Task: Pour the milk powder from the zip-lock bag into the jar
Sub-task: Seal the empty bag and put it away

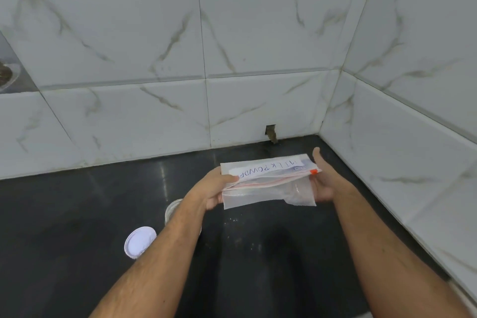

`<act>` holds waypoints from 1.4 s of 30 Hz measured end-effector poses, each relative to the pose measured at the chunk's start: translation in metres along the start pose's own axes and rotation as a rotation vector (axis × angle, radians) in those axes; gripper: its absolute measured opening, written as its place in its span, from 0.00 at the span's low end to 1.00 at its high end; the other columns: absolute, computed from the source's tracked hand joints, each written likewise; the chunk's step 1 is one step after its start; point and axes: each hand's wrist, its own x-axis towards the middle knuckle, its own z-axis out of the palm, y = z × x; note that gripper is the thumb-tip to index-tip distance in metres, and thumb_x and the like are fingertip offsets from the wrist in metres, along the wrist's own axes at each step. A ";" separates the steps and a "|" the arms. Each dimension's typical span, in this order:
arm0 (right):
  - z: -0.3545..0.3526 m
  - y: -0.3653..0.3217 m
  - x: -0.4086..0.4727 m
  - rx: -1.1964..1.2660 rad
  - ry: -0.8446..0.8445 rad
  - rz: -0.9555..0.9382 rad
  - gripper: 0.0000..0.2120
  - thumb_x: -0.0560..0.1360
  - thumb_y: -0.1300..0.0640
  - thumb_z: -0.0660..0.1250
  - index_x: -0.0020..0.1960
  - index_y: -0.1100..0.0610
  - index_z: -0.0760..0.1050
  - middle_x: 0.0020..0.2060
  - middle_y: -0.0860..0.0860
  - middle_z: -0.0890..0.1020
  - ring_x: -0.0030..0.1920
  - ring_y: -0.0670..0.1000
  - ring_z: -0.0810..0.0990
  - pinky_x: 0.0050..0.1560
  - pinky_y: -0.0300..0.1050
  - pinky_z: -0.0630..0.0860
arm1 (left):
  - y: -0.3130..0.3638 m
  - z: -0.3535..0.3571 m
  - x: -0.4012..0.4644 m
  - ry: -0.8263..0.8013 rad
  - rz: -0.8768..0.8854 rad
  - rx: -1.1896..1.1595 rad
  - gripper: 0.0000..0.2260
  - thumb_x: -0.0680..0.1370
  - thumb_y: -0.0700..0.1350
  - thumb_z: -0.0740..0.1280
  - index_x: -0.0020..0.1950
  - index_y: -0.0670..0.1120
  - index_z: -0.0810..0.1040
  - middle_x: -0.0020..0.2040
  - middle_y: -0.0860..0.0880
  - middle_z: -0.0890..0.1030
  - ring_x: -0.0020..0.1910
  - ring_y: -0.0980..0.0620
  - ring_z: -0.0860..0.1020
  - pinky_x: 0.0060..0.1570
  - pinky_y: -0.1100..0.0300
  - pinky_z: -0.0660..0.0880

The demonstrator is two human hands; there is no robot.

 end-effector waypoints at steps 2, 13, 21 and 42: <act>-0.006 0.007 -0.006 0.037 -0.008 0.037 0.52 0.68 0.19 0.48 0.63 0.60 0.82 0.61 0.62 0.82 0.60 0.65 0.81 0.58 0.65 0.79 | -0.004 0.003 0.002 0.011 0.017 0.035 0.18 0.78 0.34 0.66 0.67 0.44 0.76 0.59 0.44 0.84 0.54 0.45 0.84 0.44 0.54 0.82; -0.033 0.041 -0.052 -0.330 0.279 -0.135 0.13 0.82 0.64 0.61 0.64 0.63 0.77 0.50 0.56 0.87 0.46 0.54 0.86 0.44 0.51 0.84 | -0.016 0.019 -0.006 -0.041 0.014 0.276 0.13 0.79 0.35 0.67 0.63 0.46 0.77 0.59 0.46 0.83 0.57 0.45 0.81 0.59 0.47 0.79; -0.056 0.080 -0.102 0.036 0.411 -0.321 0.15 0.82 0.66 0.59 0.67 0.63 0.75 0.53 0.57 0.85 0.43 0.54 0.87 0.36 0.46 0.83 | -0.035 0.066 -0.018 -0.088 -0.113 -0.282 0.24 0.81 0.60 0.59 0.64 0.43 0.77 0.55 0.43 0.85 0.50 0.47 0.84 0.42 0.55 0.82; -0.217 0.335 -0.337 0.178 0.509 -0.341 0.09 0.78 0.63 0.68 0.57 0.58 0.75 0.47 0.56 0.86 0.37 0.53 0.86 0.41 0.48 0.84 | -0.267 0.360 -0.160 -0.159 -0.057 0.027 0.18 0.76 0.36 0.70 0.65 0.44 0.74 0.56 0.44 0.84 0.53 0.44 0.84 0.52 0.44 0.82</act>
